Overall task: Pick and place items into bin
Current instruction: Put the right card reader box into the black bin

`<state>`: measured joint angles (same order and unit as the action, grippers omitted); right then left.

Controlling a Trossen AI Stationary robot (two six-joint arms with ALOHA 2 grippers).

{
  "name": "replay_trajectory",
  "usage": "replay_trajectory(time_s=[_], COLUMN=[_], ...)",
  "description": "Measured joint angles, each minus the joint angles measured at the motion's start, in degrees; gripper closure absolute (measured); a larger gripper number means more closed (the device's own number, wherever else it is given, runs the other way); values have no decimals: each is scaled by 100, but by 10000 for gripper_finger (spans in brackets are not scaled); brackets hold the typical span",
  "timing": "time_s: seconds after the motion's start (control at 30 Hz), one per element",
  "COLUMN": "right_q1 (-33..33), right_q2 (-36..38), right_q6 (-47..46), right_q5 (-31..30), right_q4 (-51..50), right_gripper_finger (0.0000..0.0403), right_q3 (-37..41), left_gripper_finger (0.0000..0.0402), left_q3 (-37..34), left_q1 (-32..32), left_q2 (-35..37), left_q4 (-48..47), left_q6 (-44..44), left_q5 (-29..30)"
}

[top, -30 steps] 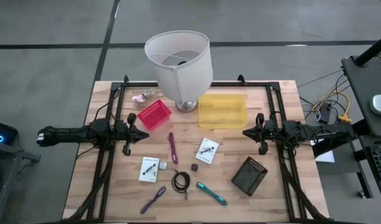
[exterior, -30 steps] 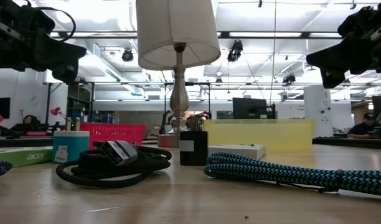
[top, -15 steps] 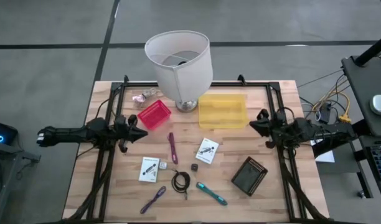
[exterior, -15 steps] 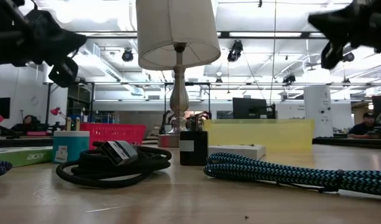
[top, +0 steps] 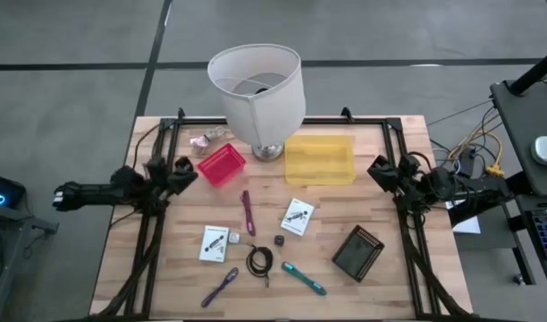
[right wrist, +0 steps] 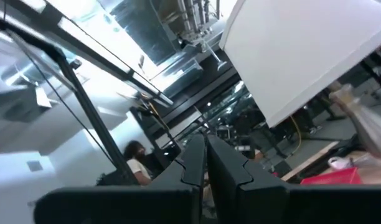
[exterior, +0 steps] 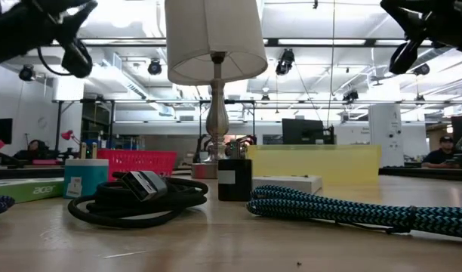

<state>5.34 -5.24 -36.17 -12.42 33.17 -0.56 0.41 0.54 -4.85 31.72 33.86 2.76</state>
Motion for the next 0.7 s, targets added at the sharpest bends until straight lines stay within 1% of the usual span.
replay_trajectory(time_s=[0.1, 0.23, 0.3, 0.4, 0.5, 0.6, 0.7], right_q1=[2, 2, 2, 4, 2, 1, 4], right_q2=[-90, -274, -459, -816, -1277, -1842, -2414], right_q6=[-93, -87, -60, 369, 1103, 1843, 2360], right_q5=[41, 51, 116, 232, 71, -317, -359], right_q4=[17, 5, 5, -14, -293, -343, -363], right_gripper_finger=[394, 393, 385, 359, 322, 278, 238], right_q3=[0, -27, -163, -486, -850, -1241, -1688], left_gripper_finger=[345, 282, 251, 214, 196, 192, 192], left_q3=[126, 402, 548, 783, 957, 1068, 1134], left_q1=[0, 0, 0, 0, 0, -2, -2], left_q2=[-37, -254, -423, -618, -753, -781, -768], left_q4=[2, 63, 74, 79, 94, 78, 106], left_q6=[-37, -310, -320, -321, -318, -273, -306], left_q5=[230, 359, 359, 335, 333, 330, 332])
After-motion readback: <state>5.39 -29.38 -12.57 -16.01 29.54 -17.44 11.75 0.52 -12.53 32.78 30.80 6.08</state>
